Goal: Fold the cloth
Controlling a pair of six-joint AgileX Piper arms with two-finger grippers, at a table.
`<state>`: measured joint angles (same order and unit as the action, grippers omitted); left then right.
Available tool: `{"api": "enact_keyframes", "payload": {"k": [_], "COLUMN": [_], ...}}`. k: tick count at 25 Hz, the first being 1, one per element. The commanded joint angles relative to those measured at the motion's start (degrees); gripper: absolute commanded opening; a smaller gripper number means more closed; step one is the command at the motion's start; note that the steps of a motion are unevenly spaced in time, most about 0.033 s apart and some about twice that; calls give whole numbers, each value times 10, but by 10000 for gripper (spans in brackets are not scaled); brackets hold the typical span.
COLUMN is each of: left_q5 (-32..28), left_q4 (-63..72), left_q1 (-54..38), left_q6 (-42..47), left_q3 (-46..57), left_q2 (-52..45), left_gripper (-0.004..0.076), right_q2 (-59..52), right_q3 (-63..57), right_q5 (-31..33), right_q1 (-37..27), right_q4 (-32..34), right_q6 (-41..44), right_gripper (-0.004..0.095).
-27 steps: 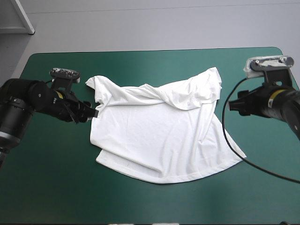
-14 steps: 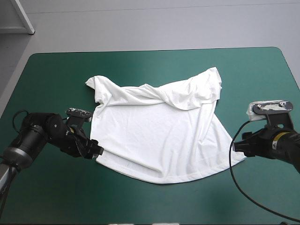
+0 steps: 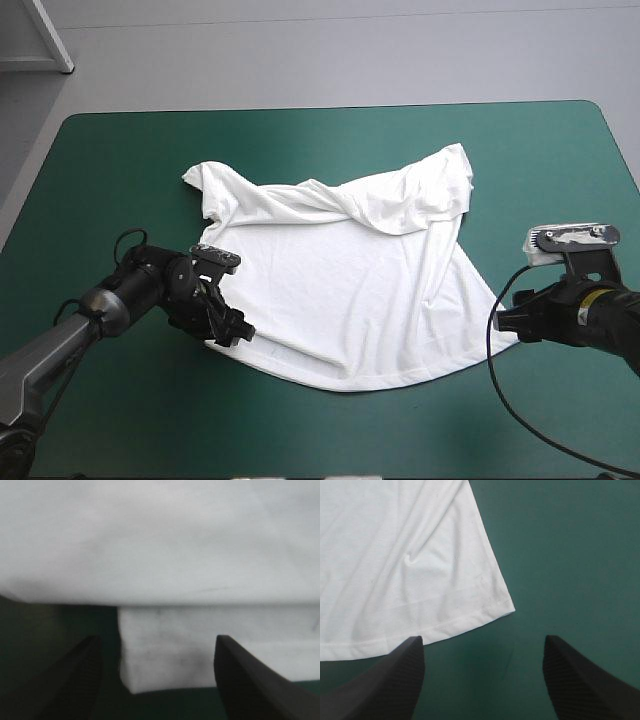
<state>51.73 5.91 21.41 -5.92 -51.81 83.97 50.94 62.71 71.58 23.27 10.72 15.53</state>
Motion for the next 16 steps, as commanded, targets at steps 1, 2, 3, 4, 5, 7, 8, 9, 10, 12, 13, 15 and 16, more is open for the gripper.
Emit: {"api": "enact_keyframes", "payload": {"k": [1,2,3,4,5,7,8,9,10,12,13,15,16], "left_q5": [-6,-6,-6,-6,-9,-20,-21,-21,-21,-21,-21,-21,-21], "left_q4": [-7,-4,-2,-2,-2,-2,-2,-1,0,0,0,0,0], "left_q1": [24,28,31,34,36,36,36,36,36,36,36,36,36], "left_q6": [32,35,42,48,48,54,59,66,70,76,76,76,76], "left_q3": [-12,-12,-11,-10,-3,15,22,31,38,53,61,72,76], "left_q2": [10,12,14,15,15,15,15,15,15,15,15,15,15], "left_gripper": [473,473,473,465,446,404,381,342,292,169,104,-9,-6], "right_q2": [-6,-6,-6,-6,-6,-6,-6,-6,-5,-5,-5,0,2], "right_q3": [12,12,12,12,12,12,12,12,11,5,-1,-16,-26], "right_q5": [1,1,-1,-3,-5,-5,-5,-5,-6,-14,-21,-37,-44], "right_q1": [-1,-1,-1,-1,-1,-1,-1,-1,-1,-1,-1,-1,-1], "right_q4": [11,11,11,12,15,17,17,17,17,17,17,17,17], "right_q6": [1,1,-6,-13,-23,-25,-25,-25,-25,-25,-26,-27,-27], "right_gripper": [629,630,630,630,630,630,630,630,630,630,630,630,629]}}
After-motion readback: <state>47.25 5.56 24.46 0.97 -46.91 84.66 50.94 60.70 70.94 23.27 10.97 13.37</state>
